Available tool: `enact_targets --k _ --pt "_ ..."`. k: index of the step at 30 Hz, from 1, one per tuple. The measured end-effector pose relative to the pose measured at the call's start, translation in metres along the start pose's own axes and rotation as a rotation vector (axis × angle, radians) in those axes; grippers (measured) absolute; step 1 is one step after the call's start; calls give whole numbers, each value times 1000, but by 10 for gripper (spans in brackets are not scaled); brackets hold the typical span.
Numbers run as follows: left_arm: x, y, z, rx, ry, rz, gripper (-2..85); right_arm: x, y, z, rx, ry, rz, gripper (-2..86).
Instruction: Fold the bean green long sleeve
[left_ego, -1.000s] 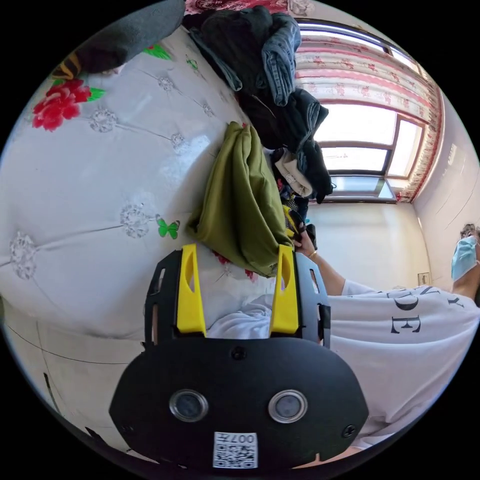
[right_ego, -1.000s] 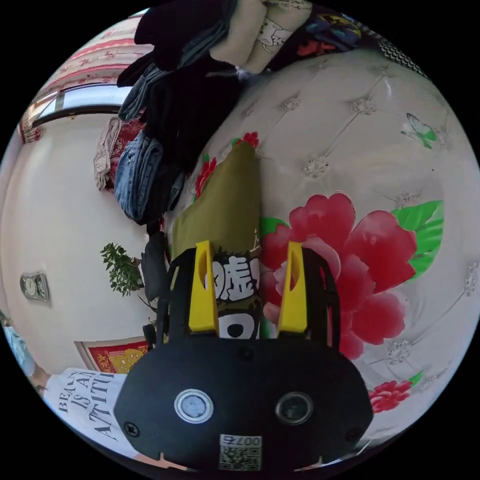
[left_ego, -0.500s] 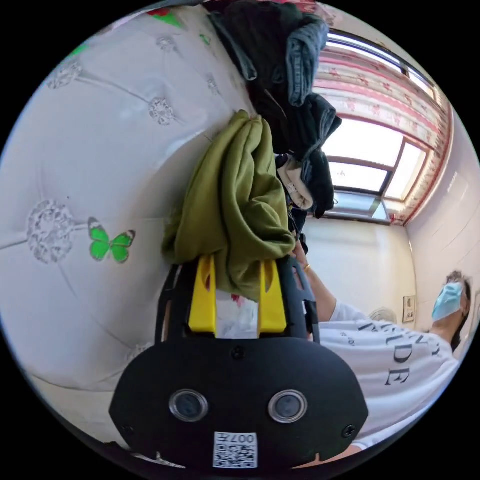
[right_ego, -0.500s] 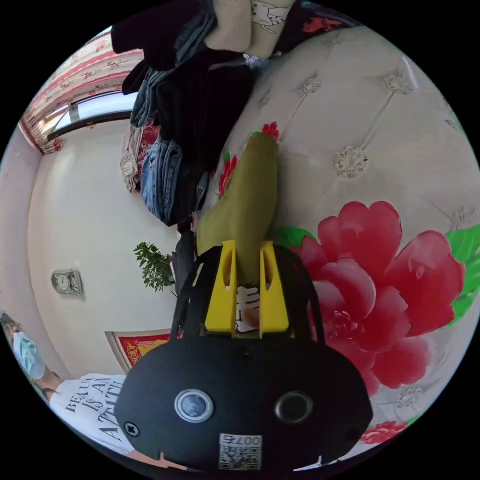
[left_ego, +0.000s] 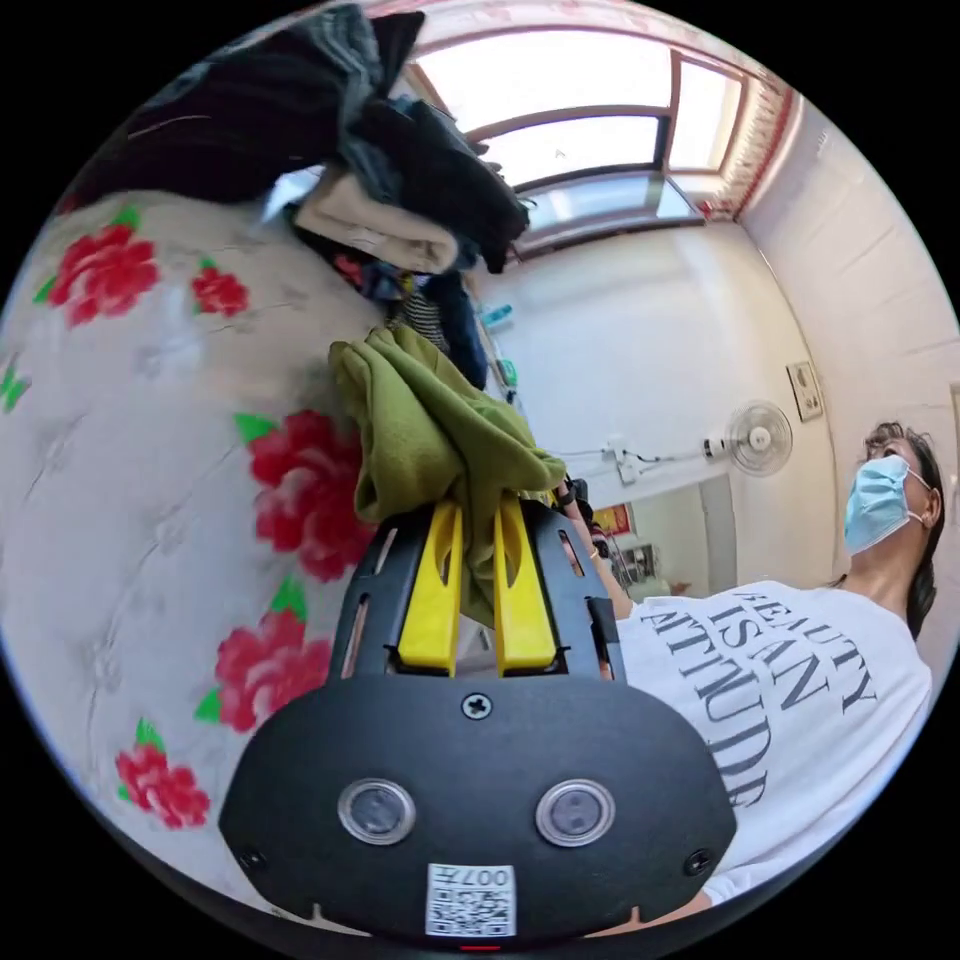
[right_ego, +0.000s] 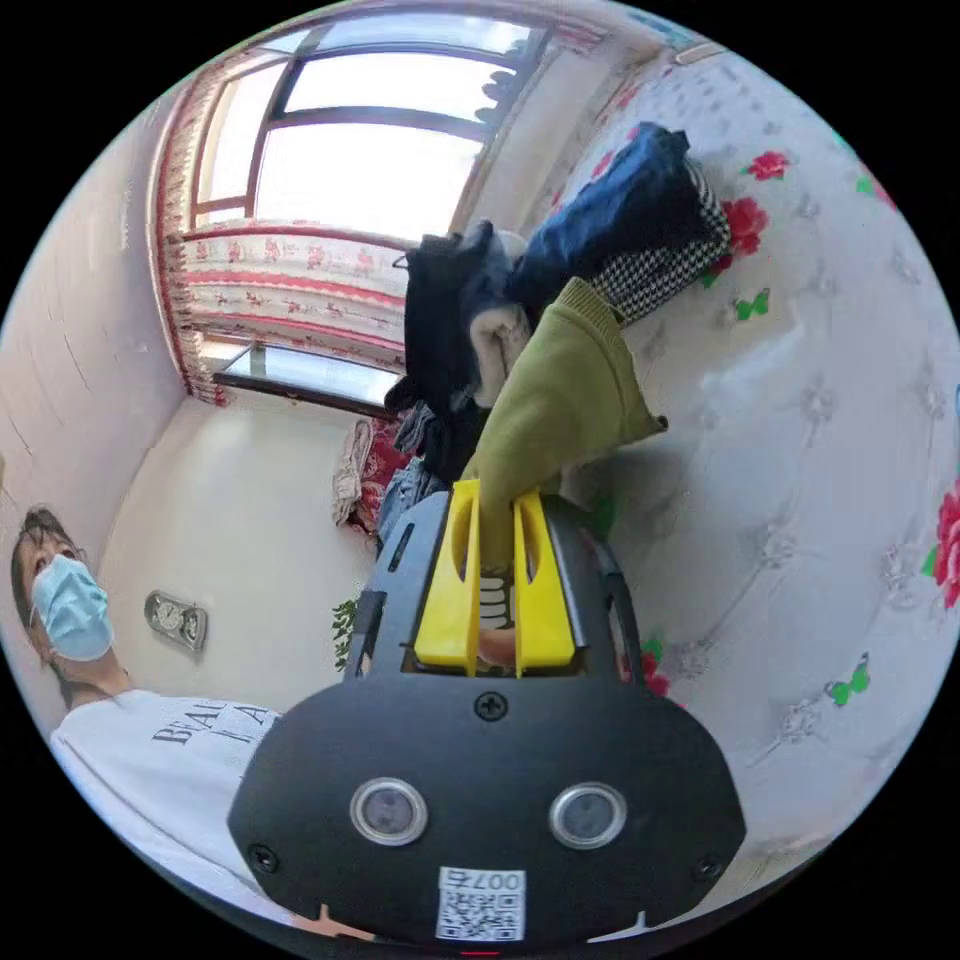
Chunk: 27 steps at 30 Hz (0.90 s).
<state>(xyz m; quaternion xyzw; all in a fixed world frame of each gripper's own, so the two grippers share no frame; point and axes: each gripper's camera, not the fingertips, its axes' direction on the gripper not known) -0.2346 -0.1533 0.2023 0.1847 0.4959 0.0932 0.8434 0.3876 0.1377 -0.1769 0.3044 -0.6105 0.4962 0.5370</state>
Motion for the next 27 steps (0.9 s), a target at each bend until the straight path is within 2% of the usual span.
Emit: enact_targets --k 6,9,11,13,15,17,20,23,25,26,27 --pt "86 -149 204 -188 136 263 53 -38 -53 -157 378 129 -133 35" --pt "124 -219 310 -229 159 226 74 -41 -88 -216 566 261 -142 44" --pt "134 -239 350 -242 71 268 88 -26 -109 -240 662 405 -98 55" --pt "120 -229 371 -256 -113 316 88 5 -122 -253 693 513 4 69" --pt "90 -202 367 -299 -195 338 89 49 -120 -241 606 629 110 77" --pt "46 -164 341 -321 -287 317 90 71 -103 -206 499 629 56 81" --pt "-36 -86 251 -276 -437 156 91 94 -54 -105 221 669 -81 88" --pt "-96 2 117 -82 -590 -110 93 100 12 17 -122 662 -236 97" --pt "-109 81 -4 198 -795 -354 93 93 53 85 -304 647 -363 104" --pt "-109 101 -33 278 -837 -411 93 84 80 129 -435 627 -464 108" --pt "-103 140 -86 432 -911 -507 94 77 105 168 -560 611 -556 111"
